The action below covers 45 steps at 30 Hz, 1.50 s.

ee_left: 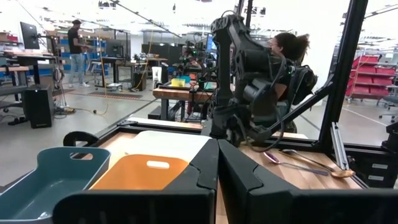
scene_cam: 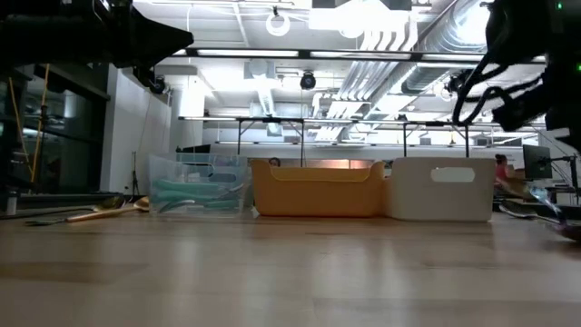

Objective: Sort silverware by color (type)
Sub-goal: Put the gold color spoon in the green bin

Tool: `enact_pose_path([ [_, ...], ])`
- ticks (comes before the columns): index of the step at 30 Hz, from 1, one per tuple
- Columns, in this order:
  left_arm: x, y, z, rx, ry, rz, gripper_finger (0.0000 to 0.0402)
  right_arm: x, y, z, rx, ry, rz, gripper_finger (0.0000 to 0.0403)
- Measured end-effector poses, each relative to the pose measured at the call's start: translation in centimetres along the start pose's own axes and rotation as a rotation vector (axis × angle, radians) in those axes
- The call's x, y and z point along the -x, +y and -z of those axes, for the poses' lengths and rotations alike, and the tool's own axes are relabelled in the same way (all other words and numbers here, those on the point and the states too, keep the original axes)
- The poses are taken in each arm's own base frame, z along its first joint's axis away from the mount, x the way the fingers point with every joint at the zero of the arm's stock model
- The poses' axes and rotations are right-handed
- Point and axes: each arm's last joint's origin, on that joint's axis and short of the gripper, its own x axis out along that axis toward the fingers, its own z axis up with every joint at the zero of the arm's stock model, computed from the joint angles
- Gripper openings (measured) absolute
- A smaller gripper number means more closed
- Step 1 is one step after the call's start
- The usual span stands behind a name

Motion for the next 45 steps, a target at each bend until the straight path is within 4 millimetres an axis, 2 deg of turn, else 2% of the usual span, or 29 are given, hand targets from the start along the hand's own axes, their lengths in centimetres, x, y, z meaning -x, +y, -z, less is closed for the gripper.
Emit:
enact_pose_path([
  [10,0.0,0.0,0.0,0.000,0.000,0.000,0.0000,4.4,0.0,-0.4,-0.007,-0.095,0.081,0.0005],
  [14,0.0,0.0,0.0,0.000,0.000,0.000,0.0000,5.5,-0.1,-0.4,-0.008,-0.121,0.100,0.0005],
  [18,0.0,0.0,0.0,0.000,0.000,0.000,0.0000,5.6,0.2,-0.5,0.030,-0.158,0.072,0.0005],
  [22,0.0,0.0,0.0,0.000,0.000,0.000,0.0000,4.7,1.9,-0.6,0.088,-0.240,-0.069,0.0005],
  [25,0.0,0.0,0.0,0.008,0.000,0.000,0.0000,4.3,3.8,-0.4,0.156,-0.336,-0.240,0.0005],
  [32,0.0,0.0,0.0,0.009,-0.001,0.000,0.0000,4.8,8.4,-0.2,0.277,-0.756,-0.627,0.0005],
  [38,0.0,0.0,-0.1,0.014,-0.011,0.001,0.0000,5.3,10.1,-2.7,0.347,-1.126,-0.676,0.0005],
  [45,-0.5,-0.3,-1.6,0.055,-0.064,0.018,0.0000,7.0,9.8,-7.2,0.457,-1.319,-0.632,0.0005],
])
